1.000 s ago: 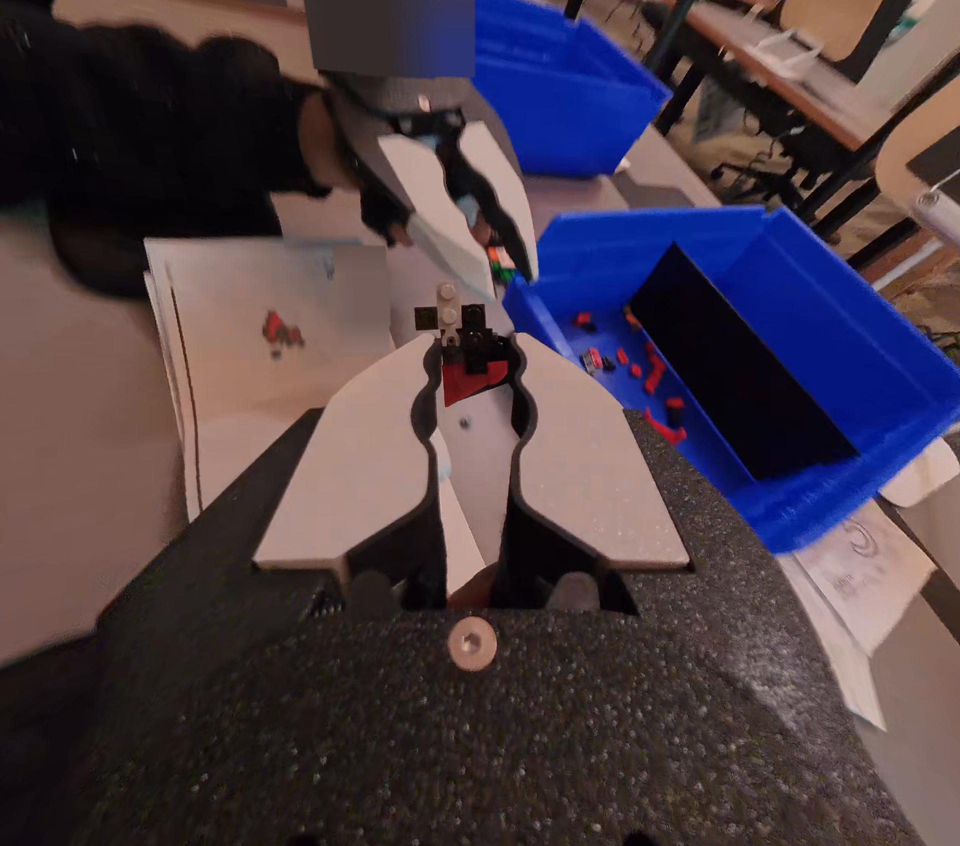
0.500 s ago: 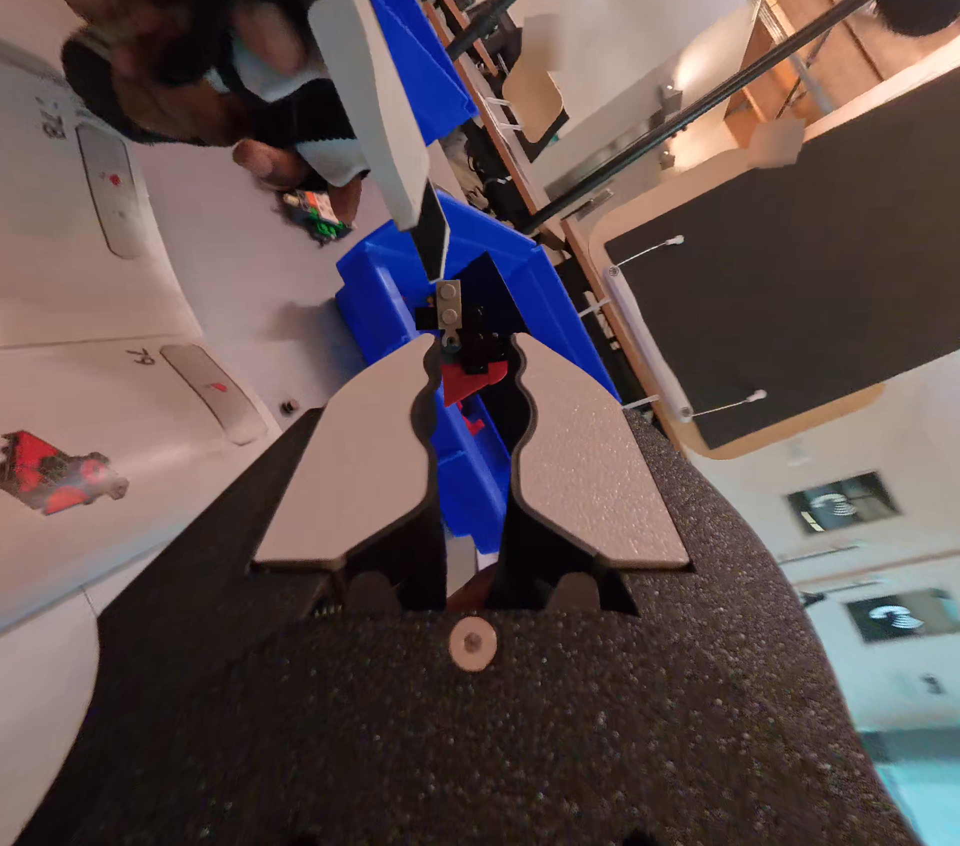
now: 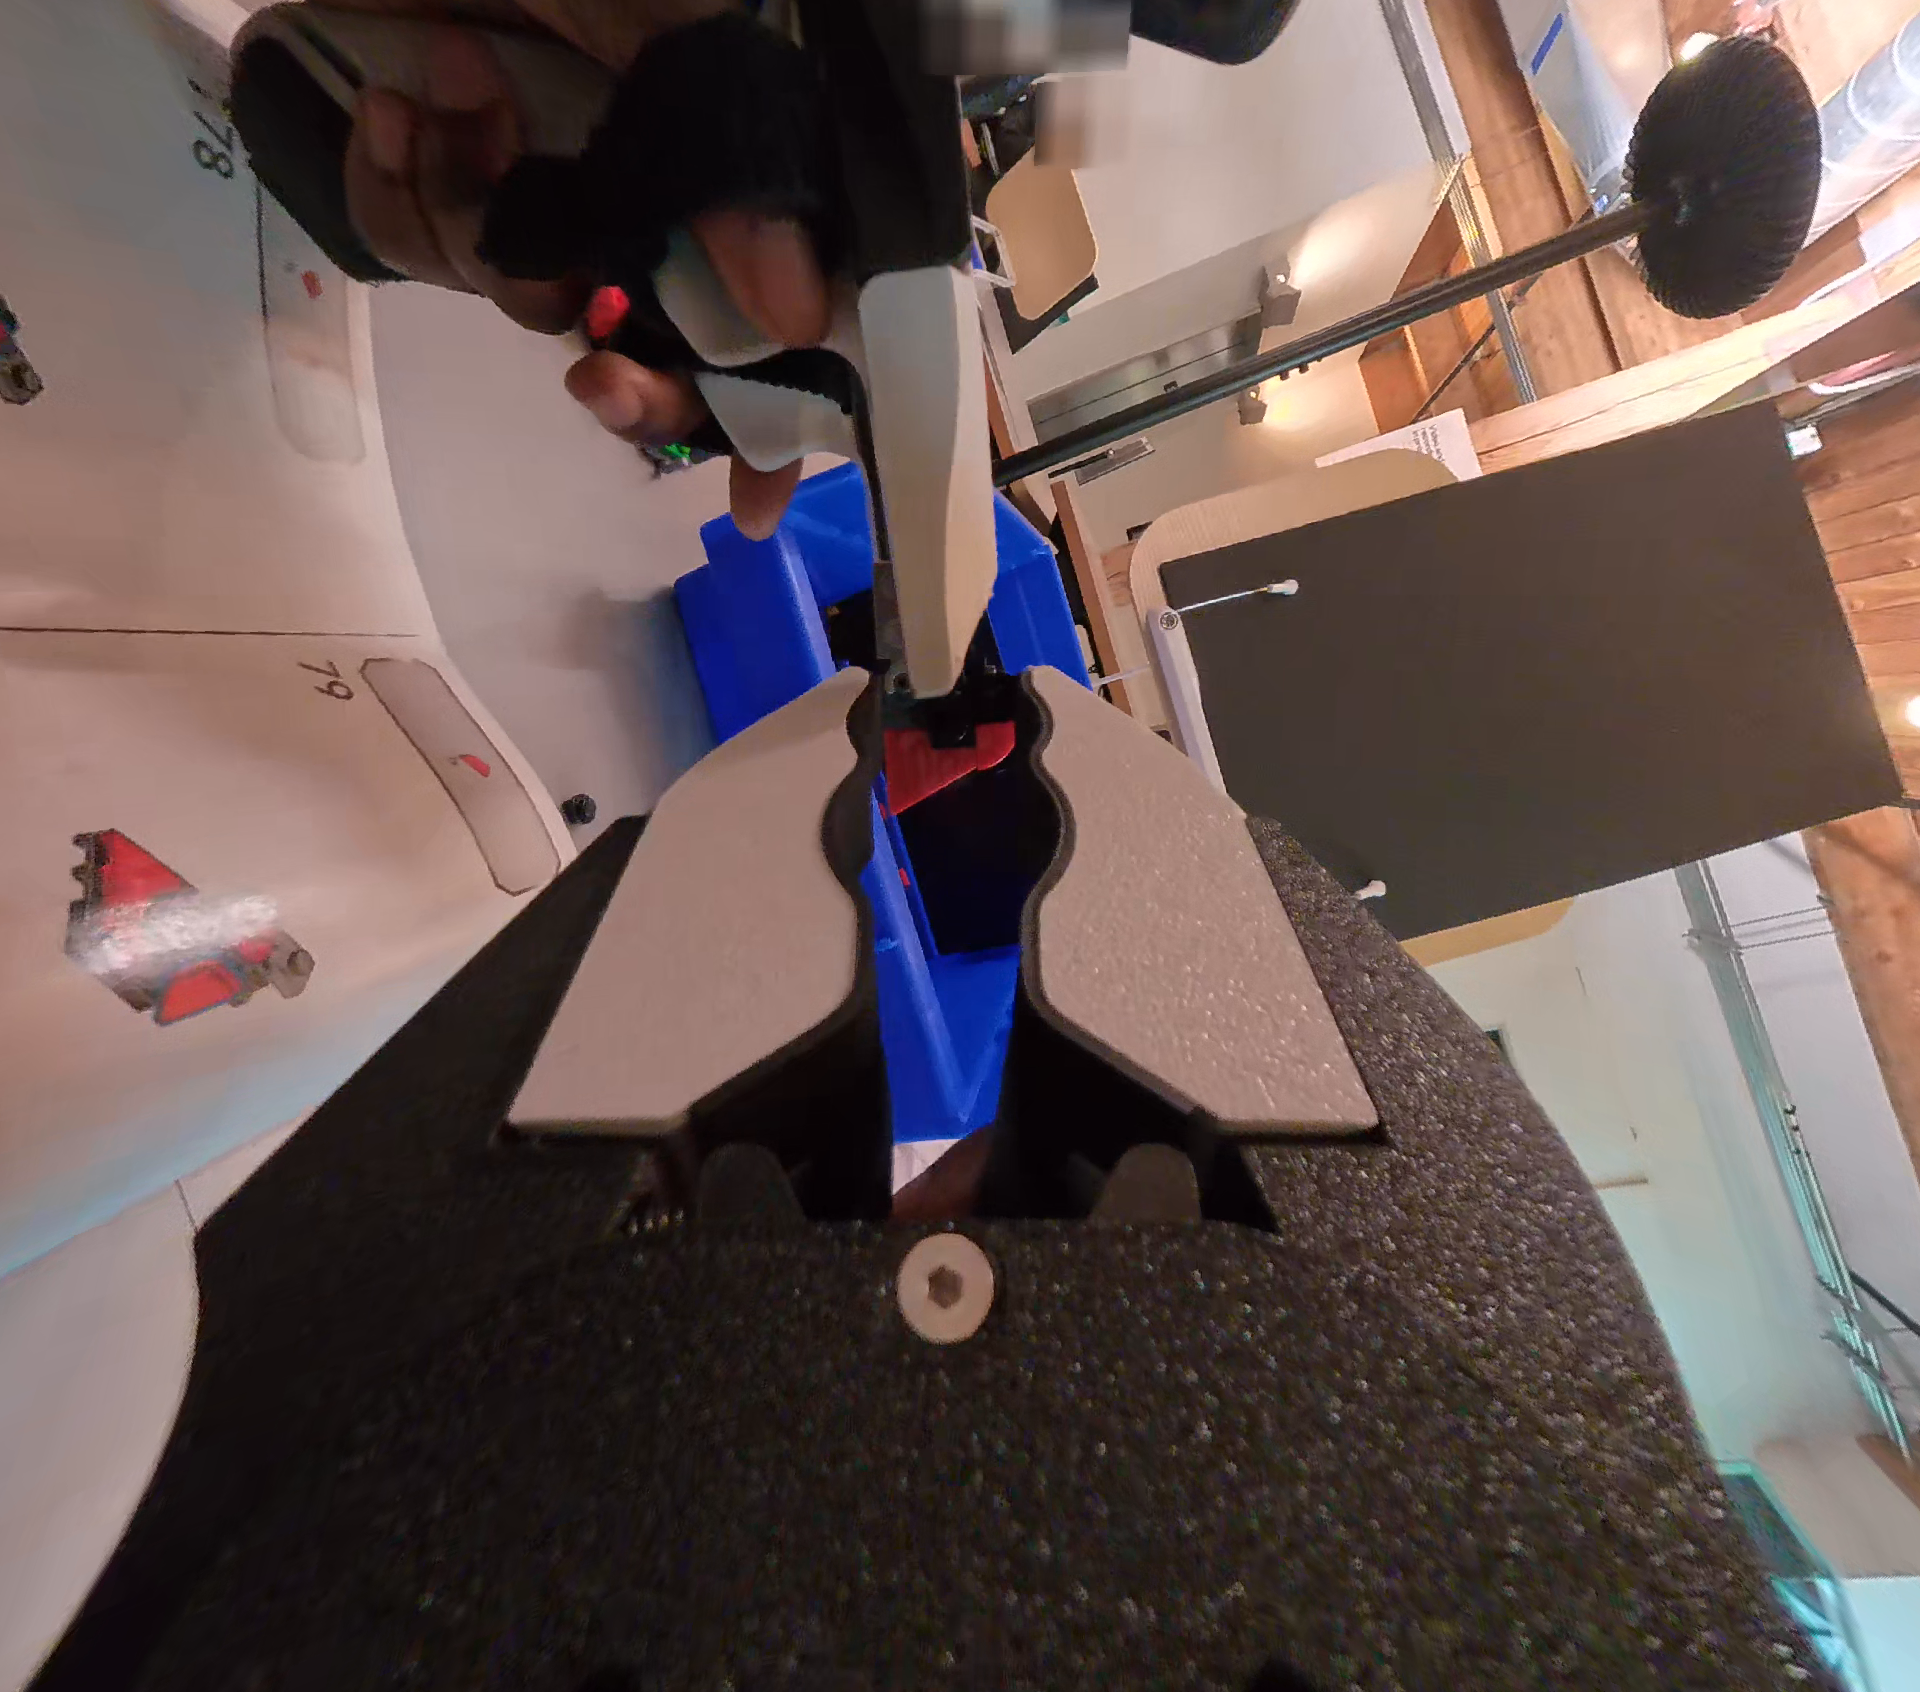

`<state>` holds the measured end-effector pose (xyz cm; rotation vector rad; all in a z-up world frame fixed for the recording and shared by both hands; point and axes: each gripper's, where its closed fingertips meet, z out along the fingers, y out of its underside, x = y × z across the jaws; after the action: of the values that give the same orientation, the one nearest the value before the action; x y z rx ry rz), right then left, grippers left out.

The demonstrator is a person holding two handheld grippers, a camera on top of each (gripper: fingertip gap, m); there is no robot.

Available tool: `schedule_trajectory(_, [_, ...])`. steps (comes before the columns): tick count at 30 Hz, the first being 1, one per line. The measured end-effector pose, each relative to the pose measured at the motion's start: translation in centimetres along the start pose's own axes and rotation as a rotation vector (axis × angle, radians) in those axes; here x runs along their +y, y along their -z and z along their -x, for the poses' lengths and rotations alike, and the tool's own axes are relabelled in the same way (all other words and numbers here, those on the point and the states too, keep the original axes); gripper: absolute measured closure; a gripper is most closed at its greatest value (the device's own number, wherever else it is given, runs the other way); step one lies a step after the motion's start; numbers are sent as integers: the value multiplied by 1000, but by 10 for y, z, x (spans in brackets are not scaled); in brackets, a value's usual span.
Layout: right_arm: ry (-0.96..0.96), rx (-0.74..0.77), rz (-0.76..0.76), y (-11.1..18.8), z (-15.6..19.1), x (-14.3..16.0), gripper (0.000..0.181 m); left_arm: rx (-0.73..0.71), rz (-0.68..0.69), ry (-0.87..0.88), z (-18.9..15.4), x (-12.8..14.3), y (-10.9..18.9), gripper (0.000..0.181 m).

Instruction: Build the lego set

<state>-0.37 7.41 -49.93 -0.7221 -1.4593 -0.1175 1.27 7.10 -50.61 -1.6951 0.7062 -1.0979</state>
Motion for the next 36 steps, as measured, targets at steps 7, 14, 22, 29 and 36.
schedule_trajectory(7, [9,-6,2,0,2,0,157,-2,15,-20,-1,2,-1,149])
schedule_trajectory(14, [-24,-16,11,-1,2,5,157,-10,20,5,4,5,0,148])
schedule_trajectory(22, [-25,-21,1,1,3,2,157,0,9,5,3,4,1,150])
schedule_trajectory(29, [-35,-30,6,0,5,4,157,0,33,7,4,9,-1,149])
schedule_trajectory(36, [-59,-36,9,0,4,8,157,-9,30,14,6,8,0,142])
